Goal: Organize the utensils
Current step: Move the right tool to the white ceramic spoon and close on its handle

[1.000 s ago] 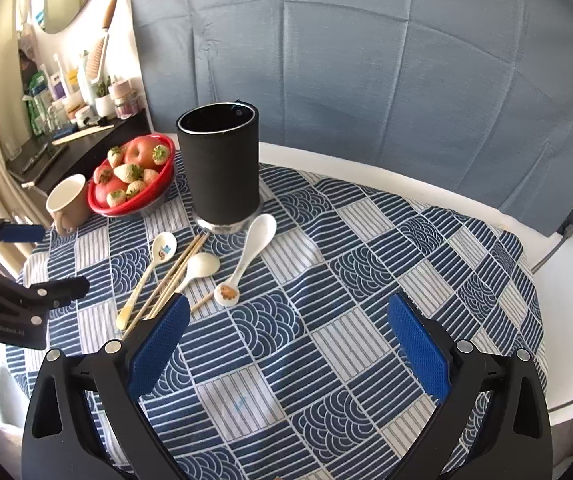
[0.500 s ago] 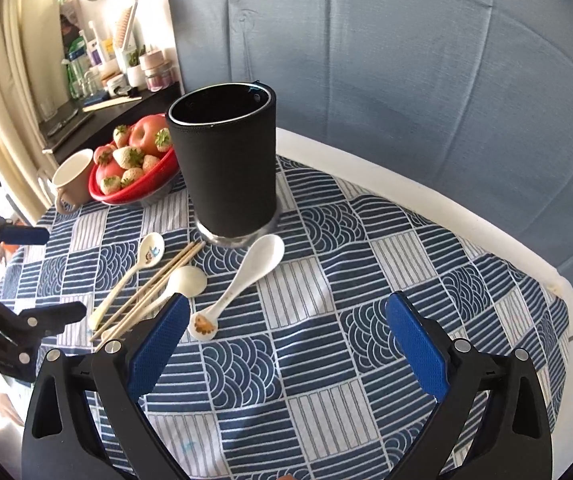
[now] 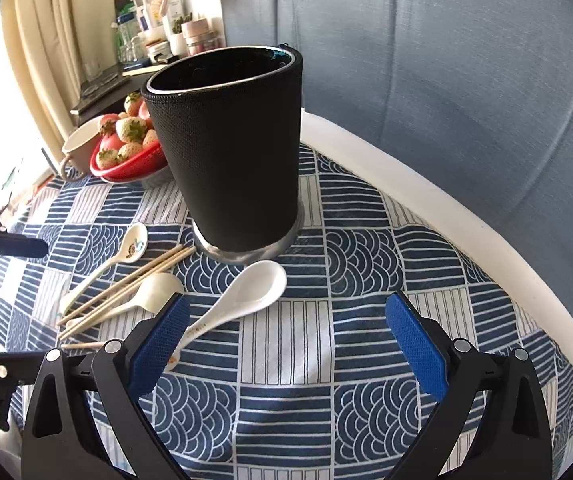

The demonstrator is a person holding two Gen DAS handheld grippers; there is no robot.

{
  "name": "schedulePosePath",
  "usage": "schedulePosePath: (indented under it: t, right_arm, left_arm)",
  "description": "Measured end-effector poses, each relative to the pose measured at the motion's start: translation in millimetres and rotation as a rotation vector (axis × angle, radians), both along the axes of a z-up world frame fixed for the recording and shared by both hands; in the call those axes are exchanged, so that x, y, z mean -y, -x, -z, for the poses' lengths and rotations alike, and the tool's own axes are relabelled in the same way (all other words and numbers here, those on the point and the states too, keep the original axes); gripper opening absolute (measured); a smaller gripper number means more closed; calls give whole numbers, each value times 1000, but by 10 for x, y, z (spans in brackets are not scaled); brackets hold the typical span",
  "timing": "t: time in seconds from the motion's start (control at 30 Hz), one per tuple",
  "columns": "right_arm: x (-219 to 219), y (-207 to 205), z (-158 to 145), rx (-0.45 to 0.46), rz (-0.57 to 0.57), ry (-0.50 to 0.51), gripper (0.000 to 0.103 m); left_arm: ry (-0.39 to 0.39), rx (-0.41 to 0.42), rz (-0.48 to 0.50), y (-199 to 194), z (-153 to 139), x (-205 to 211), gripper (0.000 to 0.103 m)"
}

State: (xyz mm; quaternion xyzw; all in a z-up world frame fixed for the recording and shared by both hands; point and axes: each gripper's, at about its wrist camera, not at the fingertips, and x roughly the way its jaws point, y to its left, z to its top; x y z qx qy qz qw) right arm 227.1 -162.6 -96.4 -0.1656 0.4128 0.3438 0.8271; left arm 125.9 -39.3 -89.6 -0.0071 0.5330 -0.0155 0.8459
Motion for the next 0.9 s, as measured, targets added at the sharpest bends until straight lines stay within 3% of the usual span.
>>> schedulePosePath:
  t: [0.4,0.5,0.6,0.7,0.8,0.87,0.9]
  right_arm:
    - [-74,-310,411,-34,-202,-55,93]
    - [-61,-404,507,-67,-220,-71,78]
    - [-54,-497,575,-101,-247,-97,72]
    - [-67,-570,625,-152,-286,-132,58]
    - [-113,-606,700,-195,-329,-137,38]
    - [-126,-610,717,-209,-341,-141,19]
    - [-125,-614,719,-228,-348,-147,15]
  left_arm:
    - [-9,-3,9,-67,315,158,97]
    - [6,-18,9,-99,392,177,97]
    - [17,-24,13,-134,439,203,97]
    - [20,-25,20,-164,482,241,97]
    - [15,-31,34,-218,530,289,97]
    - [5,-33,45,-274,553,335,97]
    - [1,-36,50,-298,567,355,97]
